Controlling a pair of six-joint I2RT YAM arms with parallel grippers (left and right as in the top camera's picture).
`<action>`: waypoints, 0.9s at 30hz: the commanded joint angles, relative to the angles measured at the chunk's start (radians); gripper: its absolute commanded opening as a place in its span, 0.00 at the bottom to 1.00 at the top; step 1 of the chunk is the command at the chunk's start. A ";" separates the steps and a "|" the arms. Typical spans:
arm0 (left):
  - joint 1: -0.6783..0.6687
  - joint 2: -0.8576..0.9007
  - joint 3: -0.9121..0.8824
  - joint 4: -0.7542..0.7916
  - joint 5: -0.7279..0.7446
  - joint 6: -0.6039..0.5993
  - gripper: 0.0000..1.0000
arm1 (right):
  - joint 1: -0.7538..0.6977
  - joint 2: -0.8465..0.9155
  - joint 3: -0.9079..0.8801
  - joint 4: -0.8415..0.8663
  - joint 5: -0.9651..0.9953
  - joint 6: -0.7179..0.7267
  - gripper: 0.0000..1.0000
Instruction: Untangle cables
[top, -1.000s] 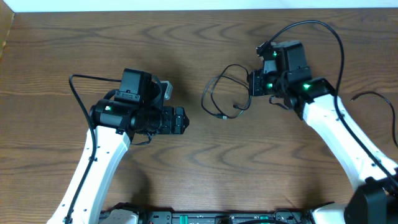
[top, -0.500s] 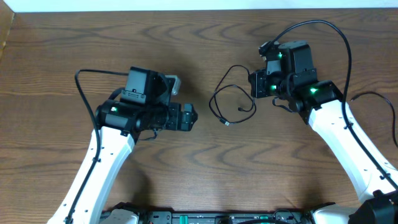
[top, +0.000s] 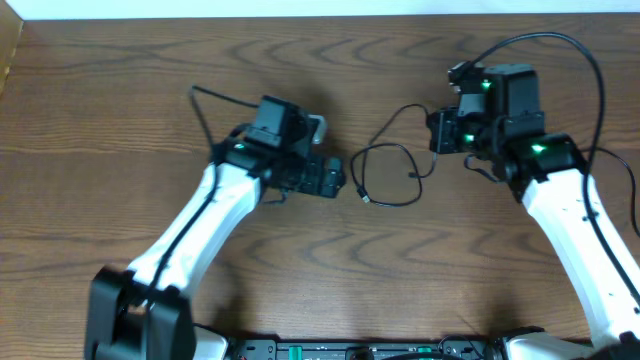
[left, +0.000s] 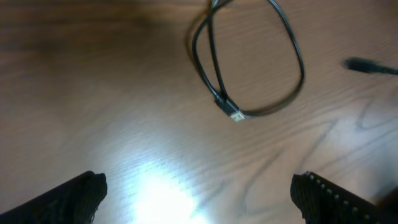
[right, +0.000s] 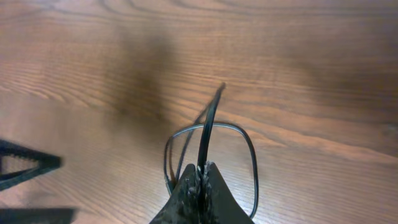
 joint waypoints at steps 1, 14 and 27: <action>-0.050 0.072 -0.004 0.071 0.025 0.010 1.00 | -0.027 -0.048 0.004 -0.021 -0.032 -0.037 0.01; -0.115 0.224 -0.004 0.443 0.181 0.009 1.00 | -0.053 -0.124 0.004 -0.100 -0.119 -0.042 0.01; -0.127 0.239 -0.004 0.667 0.181 0.010 1.00 | -0.053 -0.151 0.004 -0.112 -0.302 -0.043 0.01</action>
